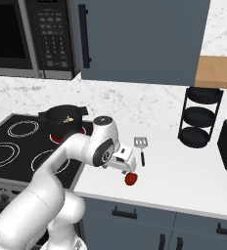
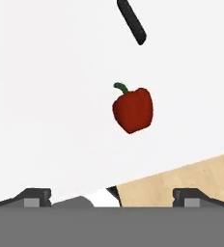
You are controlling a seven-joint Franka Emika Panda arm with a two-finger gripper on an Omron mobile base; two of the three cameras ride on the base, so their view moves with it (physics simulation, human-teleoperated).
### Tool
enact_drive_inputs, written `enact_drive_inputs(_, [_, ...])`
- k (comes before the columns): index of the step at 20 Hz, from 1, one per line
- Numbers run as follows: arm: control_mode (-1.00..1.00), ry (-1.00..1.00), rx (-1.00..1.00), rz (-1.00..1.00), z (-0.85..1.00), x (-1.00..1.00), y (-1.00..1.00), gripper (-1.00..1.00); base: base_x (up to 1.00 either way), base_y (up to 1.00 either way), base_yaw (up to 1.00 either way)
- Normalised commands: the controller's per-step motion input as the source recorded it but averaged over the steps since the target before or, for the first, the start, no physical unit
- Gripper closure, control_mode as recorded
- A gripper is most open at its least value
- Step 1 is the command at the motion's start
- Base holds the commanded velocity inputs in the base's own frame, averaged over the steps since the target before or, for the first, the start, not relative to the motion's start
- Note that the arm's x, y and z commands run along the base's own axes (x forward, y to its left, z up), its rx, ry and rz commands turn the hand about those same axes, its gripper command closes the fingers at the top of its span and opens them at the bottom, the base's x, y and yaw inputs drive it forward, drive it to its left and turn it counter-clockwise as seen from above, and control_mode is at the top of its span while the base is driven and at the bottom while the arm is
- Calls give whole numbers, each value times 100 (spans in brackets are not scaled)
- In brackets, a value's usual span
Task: Put the mushroom and bell pepper in the pot. Retrieve the spatula and lightly stir the vegetables in the pot.
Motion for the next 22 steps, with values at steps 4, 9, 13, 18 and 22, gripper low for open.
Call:
enact_drive_inputs(4, [-100,0,0,35,-33,29,-4,-100,0,0,0])
enact_drive_inputs(9, [-100,0,-1,19,-20,14,-16,-100,0,0,0])
enact_drive_inputs(13, [-100,1,-4,8,-16,2,-23,-100,0,0,0])
enact_drive_inputs(18, [-100,4,-4,6,-22,1,-14,-100,0,0,0])
enact_drive_inputs(22, [-100,5,0,6,-29,21,-6,-100,0,0,0])
